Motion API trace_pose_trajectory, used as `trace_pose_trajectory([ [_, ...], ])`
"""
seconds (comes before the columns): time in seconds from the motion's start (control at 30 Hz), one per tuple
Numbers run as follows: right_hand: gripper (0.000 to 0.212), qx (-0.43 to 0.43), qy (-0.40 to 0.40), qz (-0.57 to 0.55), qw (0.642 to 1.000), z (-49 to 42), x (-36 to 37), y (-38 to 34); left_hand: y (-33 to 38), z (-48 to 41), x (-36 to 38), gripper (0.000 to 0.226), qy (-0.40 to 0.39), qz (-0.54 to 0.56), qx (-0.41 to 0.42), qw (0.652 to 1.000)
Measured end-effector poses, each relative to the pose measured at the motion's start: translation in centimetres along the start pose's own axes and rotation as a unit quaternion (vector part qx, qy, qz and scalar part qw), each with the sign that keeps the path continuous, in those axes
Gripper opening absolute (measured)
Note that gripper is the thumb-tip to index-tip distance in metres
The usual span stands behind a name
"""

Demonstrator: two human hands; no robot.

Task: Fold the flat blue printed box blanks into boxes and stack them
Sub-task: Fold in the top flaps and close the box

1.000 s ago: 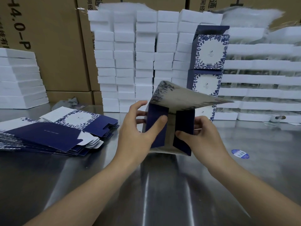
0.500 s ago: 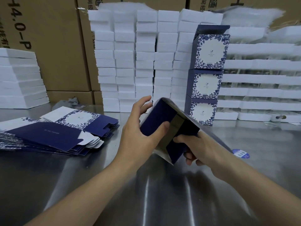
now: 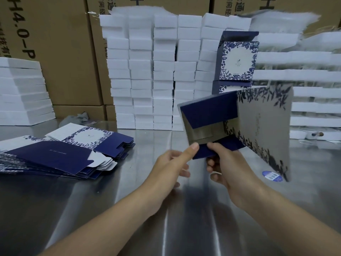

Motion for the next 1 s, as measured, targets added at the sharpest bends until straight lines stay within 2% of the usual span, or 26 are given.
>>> trace_pose_trajectory([
  [0.07,0.029,-0.021,-0.006,0.012,1.000,0.5,0.8,-0.4,-0.6,-0.1,0.8,0.053,-0.031,-0.004,-0.025,0.999],
  [0.2,0.035,0.004,-0.013,0.037,0.999,0.7,2.2,-0.6,-1.0,-0.1,1.5,0.042,-0.071,0.083,-0.049,0.993],
  [0.3,0.042,0.031,-0.026,0.041,0.998,1.0,2.5,-0.1,-1.3,0.0,1.5,0.043,-0.069,0.114,-0.057,0.989],
  [0.43,0.046,0.008,-0.072,0.072,0.995,1.4,3.5,-0.8,-1.0,0.1,1.3,0.041,-0.060,0.135,-0.053,0.988],
  [0.5,0.050,0.029,-0.081,0.046,0.995,1.4,3.9,-0.6,-0.7,0.3,1.3,0.039,-0.061,0.134,-0.048,0.988],
  [0.63,0.040,-0.010,-0.065,0.015,0.998,1.6,3.6,-0.5,-0.6,0.5,1.3,0.037,-0.054,0.132,-0.049,0.989],
  [0.73,0.032,-0.007,-0.067,-0.019,0.998,1.7,3.7,0.0,-0.7,0.7,1.7,0.042,-0.073,0.140,-0.058,0.986],
  [0.9,0.036,-0.019,-0.087,0.007,0.996,1.4,3.9,0.0,-0.5,0.5,1.6,0.041,-0.064,0.141,-0.036,0.987],
  [1.0,0.038,-0.026,-0.055,0.019,0.998,1.2,3.0,0.1,-0.8,0.3,1.3,0.044,-0.049,0.147,-0.044,0.987],
])
Point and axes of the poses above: each hand's wrist, its own z-axis away from the middle knuckle, its own x-axis out of the palm, y = z × x, the point moved 9 cm from there along -z, towards the middle knuckle, and after that the axes turned 8 degrees about -x, right-handed, at the moved point
